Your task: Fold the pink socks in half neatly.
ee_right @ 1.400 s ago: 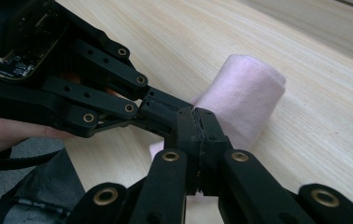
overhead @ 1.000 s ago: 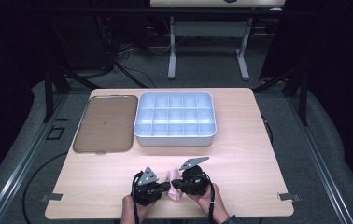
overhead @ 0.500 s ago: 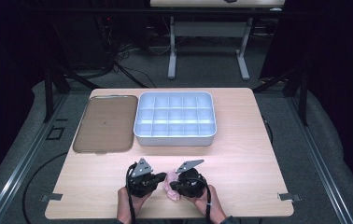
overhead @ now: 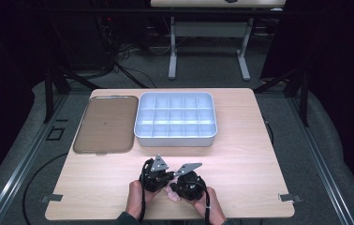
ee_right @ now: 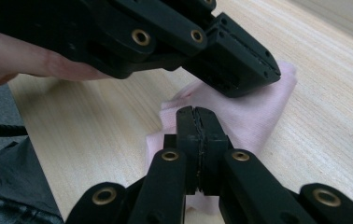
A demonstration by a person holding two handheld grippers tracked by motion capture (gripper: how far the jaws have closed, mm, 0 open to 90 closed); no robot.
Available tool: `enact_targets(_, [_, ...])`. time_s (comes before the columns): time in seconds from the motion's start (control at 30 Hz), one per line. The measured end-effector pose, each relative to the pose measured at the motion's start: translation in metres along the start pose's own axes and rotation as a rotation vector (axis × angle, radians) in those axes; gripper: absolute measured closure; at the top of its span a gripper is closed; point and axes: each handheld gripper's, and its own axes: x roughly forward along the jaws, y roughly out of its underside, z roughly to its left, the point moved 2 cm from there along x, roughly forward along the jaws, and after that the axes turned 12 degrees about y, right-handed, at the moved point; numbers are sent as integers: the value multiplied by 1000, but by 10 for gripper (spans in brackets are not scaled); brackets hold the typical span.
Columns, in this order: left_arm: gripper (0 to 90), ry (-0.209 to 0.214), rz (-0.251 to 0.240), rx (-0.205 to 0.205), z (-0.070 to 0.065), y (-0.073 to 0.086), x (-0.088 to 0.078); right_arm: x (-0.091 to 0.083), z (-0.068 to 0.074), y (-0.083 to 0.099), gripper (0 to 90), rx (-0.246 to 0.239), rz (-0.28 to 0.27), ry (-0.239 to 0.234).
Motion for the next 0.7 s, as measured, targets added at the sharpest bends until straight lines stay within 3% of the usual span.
enact_targets(0.17, [899, -6, -3, 5, 1, 2, 1, -7, 1, 3, 878, 23, 10, -9])
enact_targets(0.4, [899, 1, -2, 3, 2, 2, 1, -9, 9, 7, 881, -12, 24, 13])
enact_targets(0.53, [899, 8, -14, -10, 3, 3, 1, -5, 12, 9, 899, -8, 10, 16])
enact_targets(0.7, [899, 30, -26, -16, 6, 6, 0, -4, 8, 11, 900, 4, 15, -13])
